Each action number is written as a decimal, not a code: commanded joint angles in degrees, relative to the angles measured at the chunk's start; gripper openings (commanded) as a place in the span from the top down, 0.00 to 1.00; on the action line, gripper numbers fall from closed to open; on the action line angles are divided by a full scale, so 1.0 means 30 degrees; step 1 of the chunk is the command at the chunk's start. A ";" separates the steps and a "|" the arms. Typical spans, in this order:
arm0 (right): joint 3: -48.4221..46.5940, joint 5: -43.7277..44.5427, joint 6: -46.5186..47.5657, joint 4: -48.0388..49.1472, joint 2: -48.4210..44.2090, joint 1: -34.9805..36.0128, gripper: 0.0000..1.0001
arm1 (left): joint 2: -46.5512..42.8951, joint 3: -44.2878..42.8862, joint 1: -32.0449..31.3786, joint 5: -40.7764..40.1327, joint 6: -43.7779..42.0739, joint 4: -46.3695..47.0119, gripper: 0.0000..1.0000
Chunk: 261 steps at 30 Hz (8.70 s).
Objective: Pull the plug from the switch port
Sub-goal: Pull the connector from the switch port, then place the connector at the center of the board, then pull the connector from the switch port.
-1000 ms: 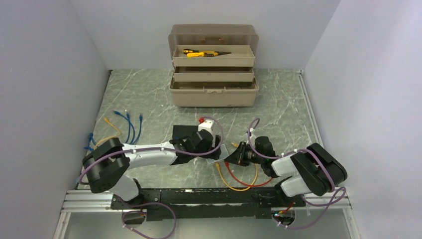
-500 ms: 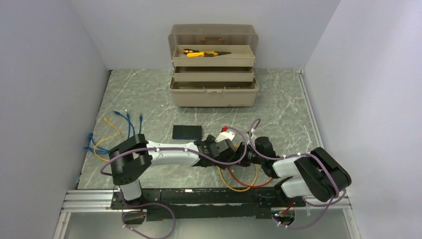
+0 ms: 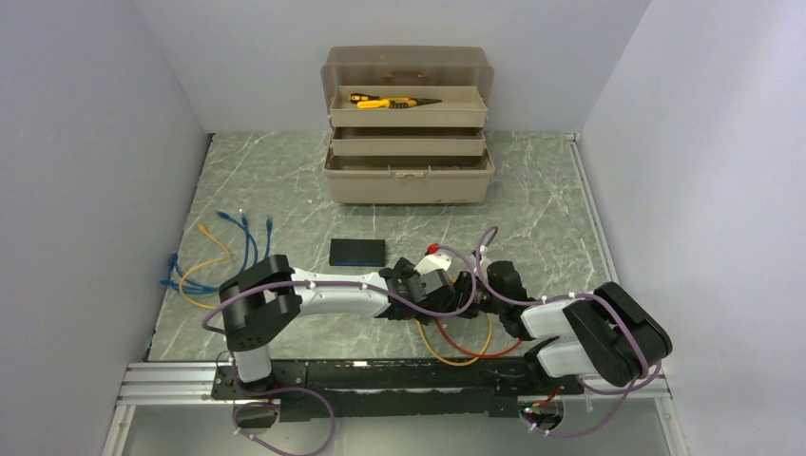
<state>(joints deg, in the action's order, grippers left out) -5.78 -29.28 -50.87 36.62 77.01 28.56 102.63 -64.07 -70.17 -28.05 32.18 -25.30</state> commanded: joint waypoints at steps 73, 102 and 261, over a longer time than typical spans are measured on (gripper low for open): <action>-1.1469 0.3996 0.1778 -1.3974 -1.5333 0.0724 0.28 | -1.4594 0.7875 0.1475 0.8583 -0.1133 1.5042 1.00; -1.0039 0.5724 0.4208 -1.6452 -1.7885 0.0735 0.06 | -1.3411 -0.3451 1.9734 -0.1289 -0.5773 -0.6976 1.00; -0.2191 0.2794 -0.0798 0.1025 0.5015 0.1968 1.00 | -0.7504 0.3002 0.4517 0.3799 -0.0082 0.5029 0.28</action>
<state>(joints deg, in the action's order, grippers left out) -14.06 -25.69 -56.49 44.71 90.96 35.07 81.91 -50.54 -53.93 -8.47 34.30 -0.32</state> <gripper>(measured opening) 0.038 0.713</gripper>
